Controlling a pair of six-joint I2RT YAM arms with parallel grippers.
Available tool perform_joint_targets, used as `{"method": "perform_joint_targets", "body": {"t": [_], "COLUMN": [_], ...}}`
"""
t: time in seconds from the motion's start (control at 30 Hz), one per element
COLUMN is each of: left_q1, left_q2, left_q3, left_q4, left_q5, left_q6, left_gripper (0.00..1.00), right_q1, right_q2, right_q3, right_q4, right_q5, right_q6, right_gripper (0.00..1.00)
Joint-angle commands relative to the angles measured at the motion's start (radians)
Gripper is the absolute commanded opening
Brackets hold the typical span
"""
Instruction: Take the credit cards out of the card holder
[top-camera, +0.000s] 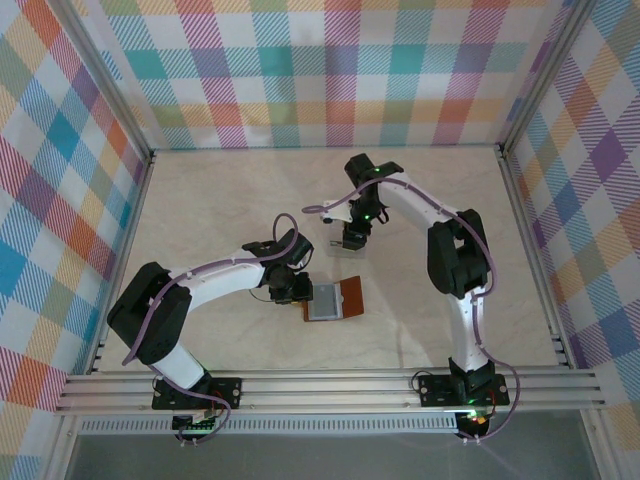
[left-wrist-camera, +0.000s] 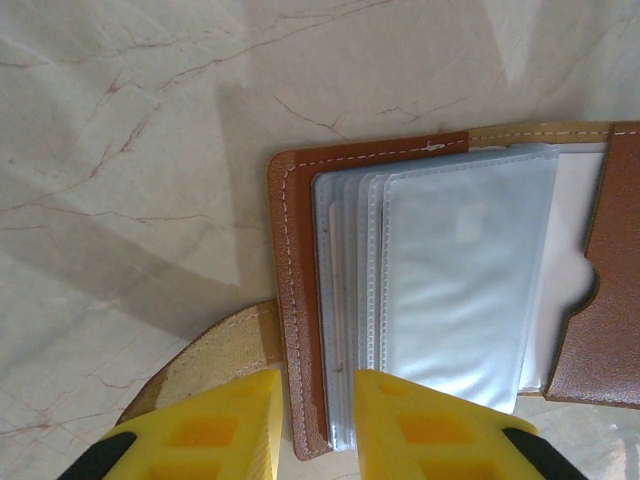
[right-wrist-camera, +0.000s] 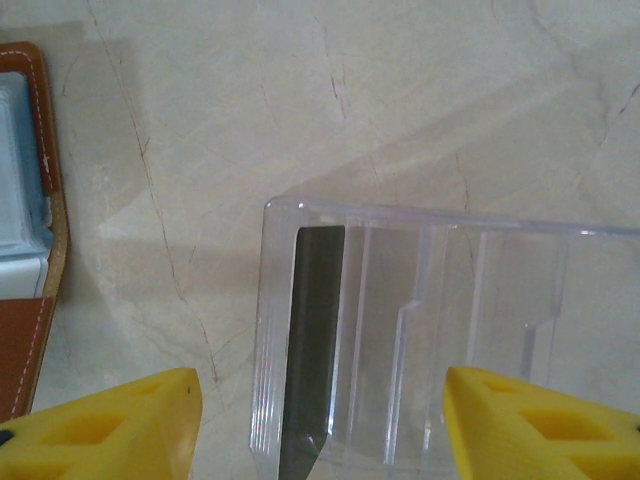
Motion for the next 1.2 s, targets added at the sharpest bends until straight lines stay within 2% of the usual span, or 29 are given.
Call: {"method": "perform_joint_targets", "body": {"t": [0.0,0.87,1.17], "left_q1": [0.008,0.008,0.008], "left_q2": [-0.029,-0.024,-0.025], "left_q3": [-0.017,-0.011,-0.006], "left_q4": [-0.003,-0.010,-0.013], "left_q5": [-0.008,-0.005,-0.004], "left_q6": [0.000,0.007,0.007], "left_gripper": [0.26,0.26,0.26], "right_q1": [0.009,0.014,0.013], "right_q2": [-0.003,0.047,0.038], "right_q3": [-0.007,-0.002,0.022], "right_q4": [0.010,0.046,0.046], "right_q5": [-0.009,0.031,0.025], "right_q6": [-0.010,-0.012,-0.005], "right_gripper": [0.66,0.63,0.50]}}
